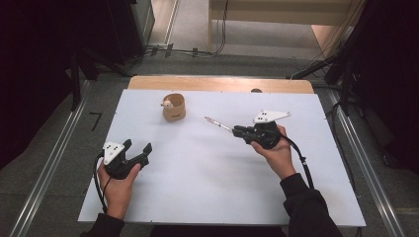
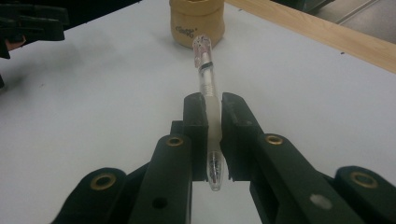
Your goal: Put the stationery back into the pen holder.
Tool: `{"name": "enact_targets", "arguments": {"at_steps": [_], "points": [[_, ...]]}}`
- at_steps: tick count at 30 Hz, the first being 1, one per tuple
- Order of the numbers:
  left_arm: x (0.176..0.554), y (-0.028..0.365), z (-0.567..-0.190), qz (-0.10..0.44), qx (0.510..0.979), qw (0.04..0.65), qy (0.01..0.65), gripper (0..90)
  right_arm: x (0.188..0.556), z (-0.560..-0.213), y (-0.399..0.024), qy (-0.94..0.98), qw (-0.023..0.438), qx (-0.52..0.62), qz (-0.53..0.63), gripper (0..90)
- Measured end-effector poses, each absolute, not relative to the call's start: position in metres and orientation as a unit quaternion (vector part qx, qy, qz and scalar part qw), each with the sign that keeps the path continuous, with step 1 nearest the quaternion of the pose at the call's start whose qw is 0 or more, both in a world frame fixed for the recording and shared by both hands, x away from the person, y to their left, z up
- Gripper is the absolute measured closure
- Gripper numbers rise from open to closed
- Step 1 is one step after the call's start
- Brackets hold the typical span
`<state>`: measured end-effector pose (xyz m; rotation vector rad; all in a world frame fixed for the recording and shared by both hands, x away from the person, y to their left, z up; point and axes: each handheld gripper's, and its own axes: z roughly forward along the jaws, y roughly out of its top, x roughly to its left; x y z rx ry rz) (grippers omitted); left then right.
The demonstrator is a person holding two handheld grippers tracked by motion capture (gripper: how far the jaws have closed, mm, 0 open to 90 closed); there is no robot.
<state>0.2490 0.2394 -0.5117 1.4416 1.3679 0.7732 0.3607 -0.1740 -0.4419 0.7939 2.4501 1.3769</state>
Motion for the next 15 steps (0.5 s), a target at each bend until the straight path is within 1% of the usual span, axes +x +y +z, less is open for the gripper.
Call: {"name": "enact_targets", "arguments": {"at_steps": [15], "points": [[0.25,0.24,-0.512,0.316,0.592,0.484,0.561,23.0,0.37,-0.436,-0.151,0.835,0.107,0.26,0.474,78.8]]}}
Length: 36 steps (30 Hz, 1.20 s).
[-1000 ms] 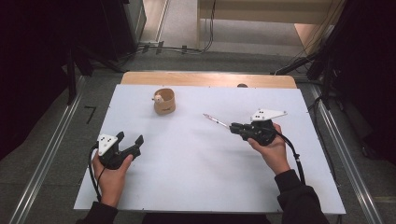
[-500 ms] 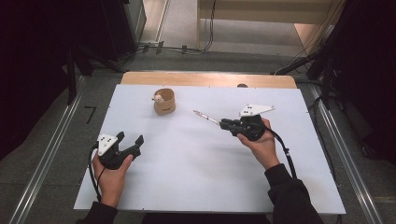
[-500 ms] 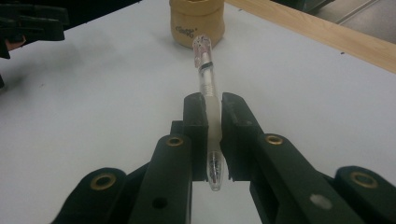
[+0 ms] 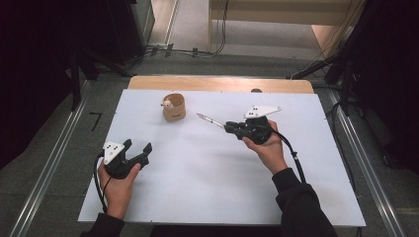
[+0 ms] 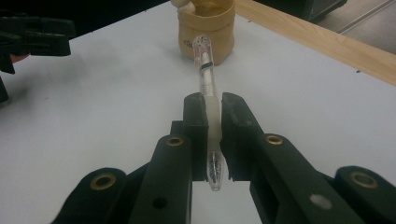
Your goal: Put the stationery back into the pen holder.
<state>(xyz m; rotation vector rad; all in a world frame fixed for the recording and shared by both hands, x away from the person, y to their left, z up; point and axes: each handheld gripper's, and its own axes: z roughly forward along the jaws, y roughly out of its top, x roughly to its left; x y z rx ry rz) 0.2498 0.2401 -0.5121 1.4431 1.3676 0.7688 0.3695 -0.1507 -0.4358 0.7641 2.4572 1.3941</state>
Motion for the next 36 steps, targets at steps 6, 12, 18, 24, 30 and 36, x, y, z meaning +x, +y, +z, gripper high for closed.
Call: {"name": "enact_targets", "arguments": {"at_steps": [6,12,18,24,30,36], "points": [[0.25,0.24,-0.512,0.316,0.592,0.483,0.562,23.0,0.374,-0.437,-0.144,0.834,0.104,0.259,0.475,78.9],[0.25,0.24,-0.512,0.315,0.592,0.484,0.563,23.0,0.379,-0.436,-0.137,0.836,0.102,0.258,0.473,78.8],[0.251,0.241,-0.512,0.315,0.59,0.486,0.562,23.0,0.383,-0.435,-0.128,0.838,0.1,0.254,0.473,78.9],[0.25,0.241,-0.512,0.315,0.59,0.485,0.563,23.1,0.387,-0.433,-0.119,0.839,0.1,0.249,0.473,78.8],[0.251,0.241,-0.512,0.314,0.592,0.485,0.562,23.0,0.392,-0.432,-0.113,0.84,0.103,0.249,0.471,78.9],[0.251,0.24,-0.513,0.314,0.592,0.485,0.562,23.0,0.396,-0.431,-0.108,0.84,0.103,0.252,0.47,78.9]]}}
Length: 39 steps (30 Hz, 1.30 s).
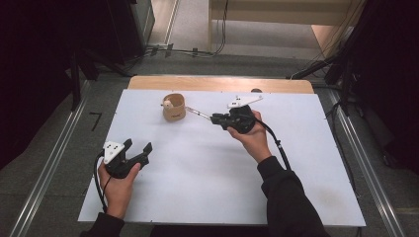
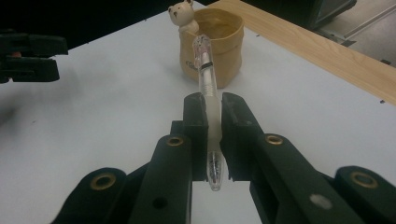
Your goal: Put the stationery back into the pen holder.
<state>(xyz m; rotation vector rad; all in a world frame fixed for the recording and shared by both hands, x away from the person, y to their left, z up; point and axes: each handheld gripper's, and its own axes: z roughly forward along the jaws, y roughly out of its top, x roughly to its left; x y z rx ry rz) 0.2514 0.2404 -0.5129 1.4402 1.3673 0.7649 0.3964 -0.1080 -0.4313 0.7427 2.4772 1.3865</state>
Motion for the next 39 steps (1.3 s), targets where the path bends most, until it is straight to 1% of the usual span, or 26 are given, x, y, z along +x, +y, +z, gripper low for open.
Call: {"name": "enact_targets", "arguments": {"at_steps": [23,39], "points": [[0.252,0.24,-0.513,0.31,0.592,0.489,0.56,23.0,0.42,-0.428,-0.081,0.842,0.109,0.261,0.459,78.8],[0.253,0.24,-0.513,0.308,0.594,0.489,0.56,23.0,0.43,-0.425,-0.065,0.847,0.114,0.26,0.449,78.8]]}}
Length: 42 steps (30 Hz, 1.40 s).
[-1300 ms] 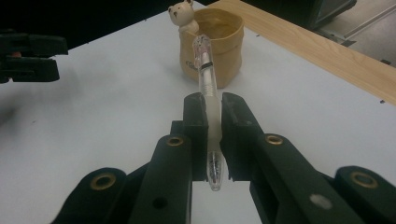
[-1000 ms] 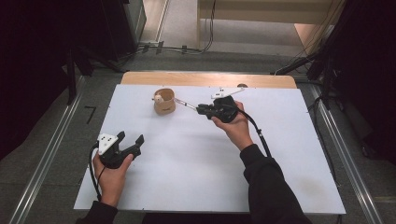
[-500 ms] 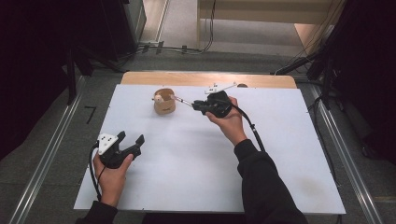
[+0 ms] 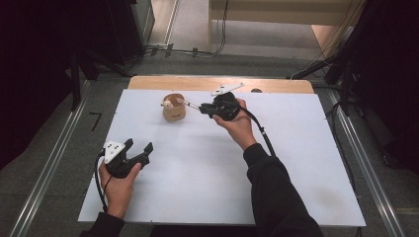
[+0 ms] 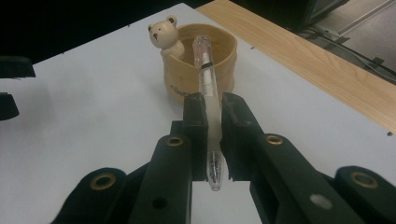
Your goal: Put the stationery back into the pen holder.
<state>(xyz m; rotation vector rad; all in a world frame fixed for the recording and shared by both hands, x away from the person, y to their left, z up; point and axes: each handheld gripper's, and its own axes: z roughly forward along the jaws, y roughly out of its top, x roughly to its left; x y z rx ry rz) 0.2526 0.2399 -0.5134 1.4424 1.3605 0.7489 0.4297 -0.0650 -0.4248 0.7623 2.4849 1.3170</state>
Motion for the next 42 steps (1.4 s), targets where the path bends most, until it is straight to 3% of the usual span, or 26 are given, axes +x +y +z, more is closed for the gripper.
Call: {"name": "enact_targets", "arguments": {"at_steps": [42], "points": [[0.254,0.241,-0.514,0.304,0.591,0.494,0.56,23.0,0.442,-0.421,-0.042,0.856,0.118,0.261,0.43,78.5]]}}
